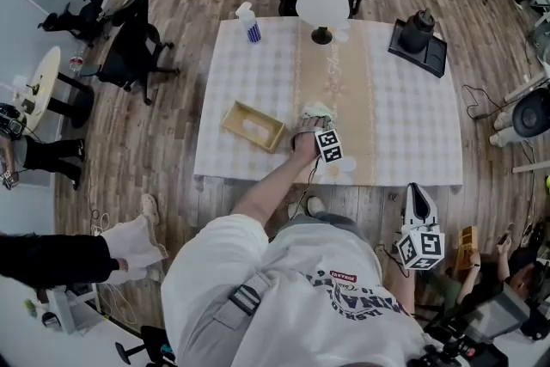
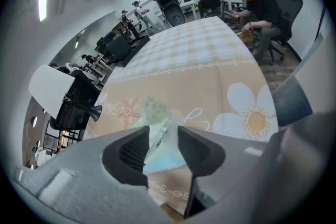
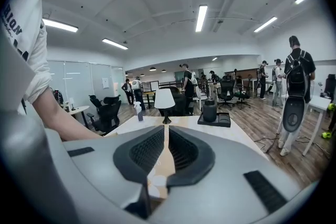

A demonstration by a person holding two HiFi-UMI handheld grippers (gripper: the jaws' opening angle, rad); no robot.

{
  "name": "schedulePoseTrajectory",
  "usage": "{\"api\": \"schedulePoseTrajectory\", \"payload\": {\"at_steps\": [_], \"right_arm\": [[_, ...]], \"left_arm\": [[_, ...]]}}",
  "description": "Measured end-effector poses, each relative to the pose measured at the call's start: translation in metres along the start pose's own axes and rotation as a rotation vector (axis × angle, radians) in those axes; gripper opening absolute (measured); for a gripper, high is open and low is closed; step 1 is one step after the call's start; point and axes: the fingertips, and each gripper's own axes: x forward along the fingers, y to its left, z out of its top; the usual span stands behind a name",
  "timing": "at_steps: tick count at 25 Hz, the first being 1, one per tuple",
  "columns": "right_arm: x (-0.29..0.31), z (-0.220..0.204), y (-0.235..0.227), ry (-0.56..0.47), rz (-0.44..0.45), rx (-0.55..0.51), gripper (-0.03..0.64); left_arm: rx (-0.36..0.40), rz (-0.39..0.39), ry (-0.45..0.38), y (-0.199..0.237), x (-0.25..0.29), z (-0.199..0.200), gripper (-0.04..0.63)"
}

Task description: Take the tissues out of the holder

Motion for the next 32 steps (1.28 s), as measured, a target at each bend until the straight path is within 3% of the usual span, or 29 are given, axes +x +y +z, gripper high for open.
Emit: {"api": "schedulePoseTrajectory", "payload": {"at_steps": [4, 8, 13, 16, 23, 28, 32], "right_arm": [[0.005, 0.002, 0.007, 0.001, 0.021, -0.004, 0.015], [0.011, 0.003, 0.019, -0.003, 0.050, -0.017, 0.015], [0.024, 0.008, 0.038, -0.008, 0.105, -0.041, 0.015], [0.037, 0.011, 0.052, -0.013, 0.150, -0.057, 0.015], [0.064, 0.021, 0.096, -0.020, 0.281, -0.104, 0.015], [0.079, 0.028, 0.136, -0.022, 0.393, -0.137, 0.015], [0.086, 0.033, 0.167, -0.027, 0.482, -0.165, 0.015]], "left_arm": [[-0.020, 0.031, -0.019, 0.011, -0.018, 0.001, 0.230], [-0.093, 0.064, -0.065, 0.019, -0.046, -0.001, 0.267], [-0.289, 0.066, -0.180, 0.026, -0.094, -0.005, 0.279], [-0.410, 0.062, -0.305, 0.031, -0.138, -0.002, 0.279], [-0.551, 0.174, -0.582, 0.040, -0.251, 0.004, 0.278], [-0.647, 0.258, -0.679, 0.043, -0.319, -0.012, 0.278], [-0.702, 0.349, -0.706, 0.046, -0.359, -0.031, 0.268]]}}
